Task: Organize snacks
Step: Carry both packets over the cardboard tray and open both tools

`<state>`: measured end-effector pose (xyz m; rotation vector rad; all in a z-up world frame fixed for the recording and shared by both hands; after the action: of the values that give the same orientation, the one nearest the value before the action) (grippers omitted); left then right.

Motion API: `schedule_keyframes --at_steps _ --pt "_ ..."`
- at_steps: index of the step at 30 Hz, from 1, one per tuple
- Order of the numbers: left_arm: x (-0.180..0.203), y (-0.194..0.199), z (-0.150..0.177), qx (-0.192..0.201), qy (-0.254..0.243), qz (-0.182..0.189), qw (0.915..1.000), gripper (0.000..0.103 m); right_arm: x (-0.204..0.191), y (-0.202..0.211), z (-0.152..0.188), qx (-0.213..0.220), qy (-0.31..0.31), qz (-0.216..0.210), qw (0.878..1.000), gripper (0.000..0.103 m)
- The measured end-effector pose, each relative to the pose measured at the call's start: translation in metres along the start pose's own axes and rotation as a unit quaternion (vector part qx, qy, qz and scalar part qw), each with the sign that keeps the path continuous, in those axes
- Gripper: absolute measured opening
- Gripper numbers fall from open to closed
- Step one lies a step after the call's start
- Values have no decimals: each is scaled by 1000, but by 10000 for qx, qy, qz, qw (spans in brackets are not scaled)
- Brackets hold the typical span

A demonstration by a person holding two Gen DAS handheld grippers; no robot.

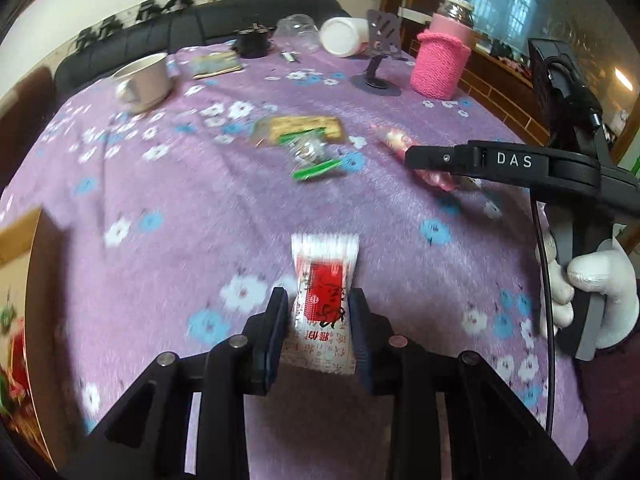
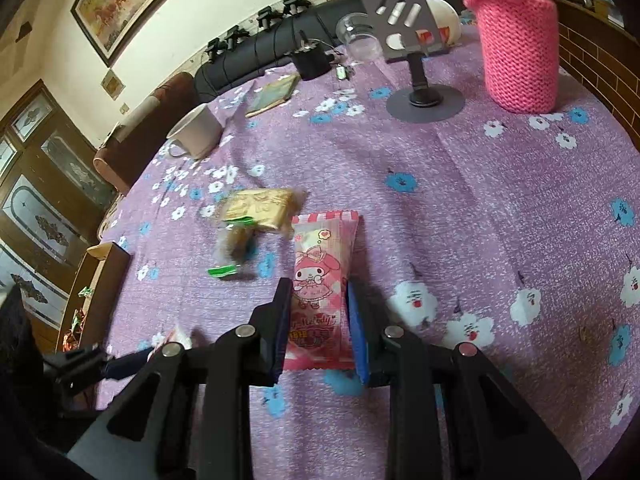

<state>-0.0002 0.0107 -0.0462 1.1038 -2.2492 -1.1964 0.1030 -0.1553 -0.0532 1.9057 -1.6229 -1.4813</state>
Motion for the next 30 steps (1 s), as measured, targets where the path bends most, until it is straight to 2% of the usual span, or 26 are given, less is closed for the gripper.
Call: schedule_keyframes --at_steps 2,5,7,8,9,12,15,18,23,26,30 --pt "-2 -4 2 -29 59 -51 10000 34 -5 0 2 30 74 -21 10000 28" --pt "4 -9 -1 40 20 -99 9999 49 -9 0 5 64 159 -17 9999 28" --pt "9 -11 -2 10 -185 -355 9992 49 -11 0 5 84 190 -28 9998 28" --pt "12 -12 -3 13 -291 -467 9985 43 -11 1 5 97 203 -39 9997 28" --pt "13 -10 -2 39 -277 -412 9988 27 -12 1 4 126 216 -52 9997 28" --pt "10 -1 0 116 -66 -339 9993 27 -13 5 3 224 228 -106 9994 28" --pt "-2 24 2 403 324 -217 9984 27 -15 9 2 326 229 -173 9991 28" --pt "-22 61 10 778 756 -193 9939 27 -18 16 1 461 235 -236 9984 28" --pt "-76 127 51 1245 1456 -596 9797 27 -31 28 11 683 398 -258 9965 28" --pt "-115 155 92 1328 1973 -870 9674 27 -44 29 22 701 539 -203 9959 28" --pt "-158 181 143 1324 2531 -1210 9507 27 -76 28 48 538 713 -336 9954 28"
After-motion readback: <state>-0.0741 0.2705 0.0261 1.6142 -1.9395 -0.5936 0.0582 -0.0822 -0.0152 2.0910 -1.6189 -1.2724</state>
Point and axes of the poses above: each gripper's, at about its wrist camera, not at the fingertips, and y roughly against the way its jaws point, x to its right, z to its underside, the point moved 9 cm from there along -y, roughly the way its jaws point, and after that the axes turned 14 degrees about -y, right-handed, at the moved point
